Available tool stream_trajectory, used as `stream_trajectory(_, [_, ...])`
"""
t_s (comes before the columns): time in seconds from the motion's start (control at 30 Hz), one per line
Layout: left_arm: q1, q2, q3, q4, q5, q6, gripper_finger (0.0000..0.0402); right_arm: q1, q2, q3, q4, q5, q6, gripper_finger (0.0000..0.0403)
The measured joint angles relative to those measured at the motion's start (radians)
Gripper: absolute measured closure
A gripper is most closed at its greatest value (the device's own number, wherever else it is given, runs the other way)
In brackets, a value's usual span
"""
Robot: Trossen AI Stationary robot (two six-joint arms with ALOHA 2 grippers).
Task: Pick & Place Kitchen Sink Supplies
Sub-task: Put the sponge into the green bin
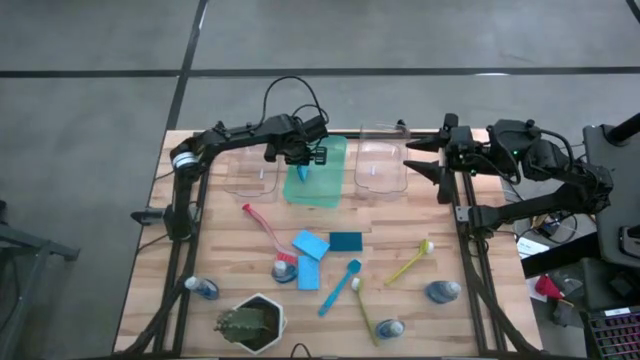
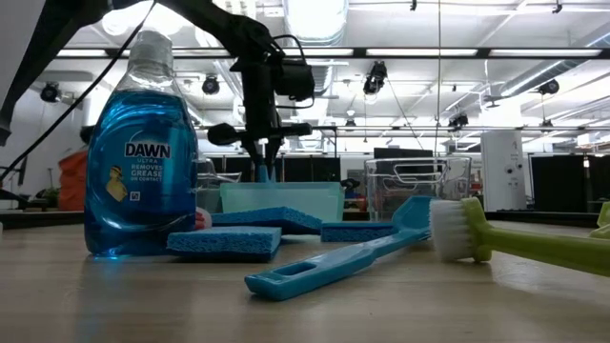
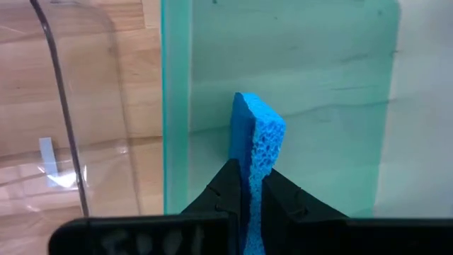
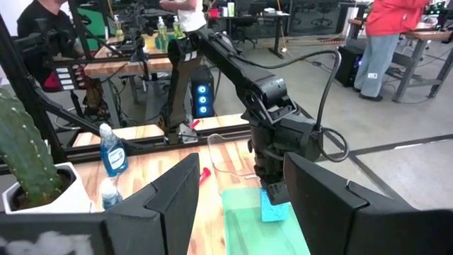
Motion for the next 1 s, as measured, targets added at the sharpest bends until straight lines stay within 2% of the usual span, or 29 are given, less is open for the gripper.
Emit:
stream_trajectory(0.57, [0.000,0.008,0.003,0.009,0.014,-0.003,0.0372,0.000,0.002,-0.003,-0.007,0.001,-0.001,0.0200])
stream_trajectory(1.0, [-0.002,0.012,0.009,0.014,0.026,-0.016,0.0251,0.000,0.002,-0.004,-0.007,0.002,-0.001,0.0200])
